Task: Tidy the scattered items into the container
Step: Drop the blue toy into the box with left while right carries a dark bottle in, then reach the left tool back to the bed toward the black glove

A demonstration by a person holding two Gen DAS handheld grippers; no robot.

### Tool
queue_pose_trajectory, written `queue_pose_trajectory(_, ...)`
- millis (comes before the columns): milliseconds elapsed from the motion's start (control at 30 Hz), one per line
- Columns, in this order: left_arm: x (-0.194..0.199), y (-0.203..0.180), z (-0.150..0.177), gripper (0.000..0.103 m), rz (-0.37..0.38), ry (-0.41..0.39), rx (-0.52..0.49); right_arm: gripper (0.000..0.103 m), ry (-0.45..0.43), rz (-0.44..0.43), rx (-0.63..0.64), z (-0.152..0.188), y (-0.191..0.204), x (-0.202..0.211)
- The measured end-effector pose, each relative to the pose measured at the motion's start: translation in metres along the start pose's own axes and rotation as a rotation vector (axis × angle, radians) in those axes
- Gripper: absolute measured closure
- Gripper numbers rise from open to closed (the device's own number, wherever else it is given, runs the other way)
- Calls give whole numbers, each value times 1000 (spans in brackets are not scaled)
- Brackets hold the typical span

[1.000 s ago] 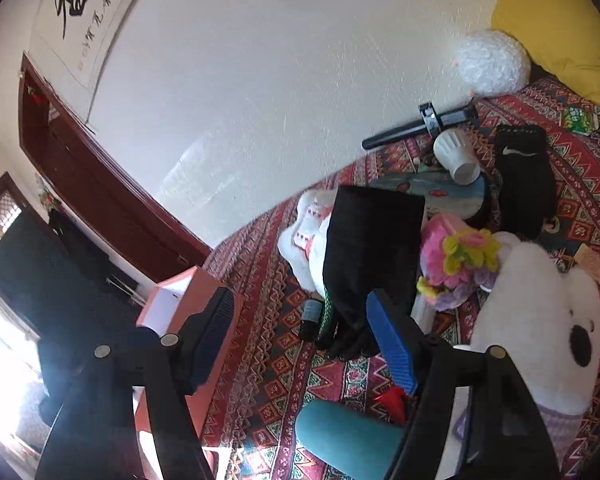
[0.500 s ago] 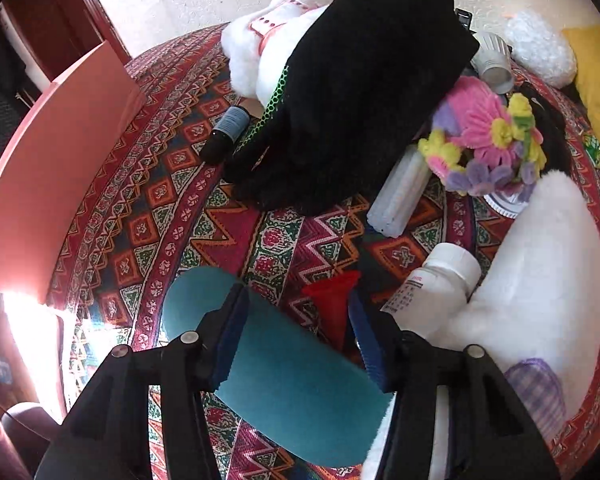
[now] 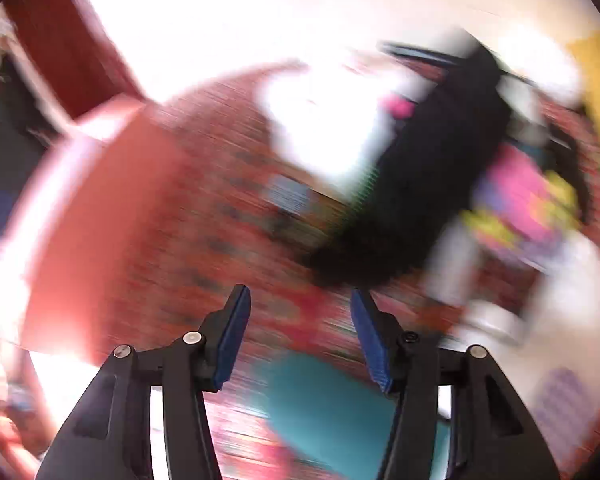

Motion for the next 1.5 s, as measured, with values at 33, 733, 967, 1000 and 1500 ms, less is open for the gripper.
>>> queue_pose_trajectory(33,1,1,-2,51,2,-5,4,51,6,-9,5,-10,7,-9)
queue_pose_trajectory(733,45,59,-57,13,-181,-286,83,78,-197,-143,-158,-57,8,-3)
queue_pose_trajectory(967,40,84,-58,13,-221,-269,143,78,-391,-323,173,-82,167,81)
queue_pose_trajectory(1000,40,83,-58,13,-224,-271,137,78,-383,-362,202,-81,189,76)
queue_pose_trajectory(1500,46,70,-54,13,-270,-300,44,31,-394,-353,145,-99,189,69)
Point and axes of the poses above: each gripper's, at about its wrist camera, not at the fingertips, and x roughly against the way its jaws point, y to its left, z to its underside, the point moved 8 cm from there along -x, roughly the way its jaws point, and after that the axes turned 11 degrees about x, right-handed, at the moved point
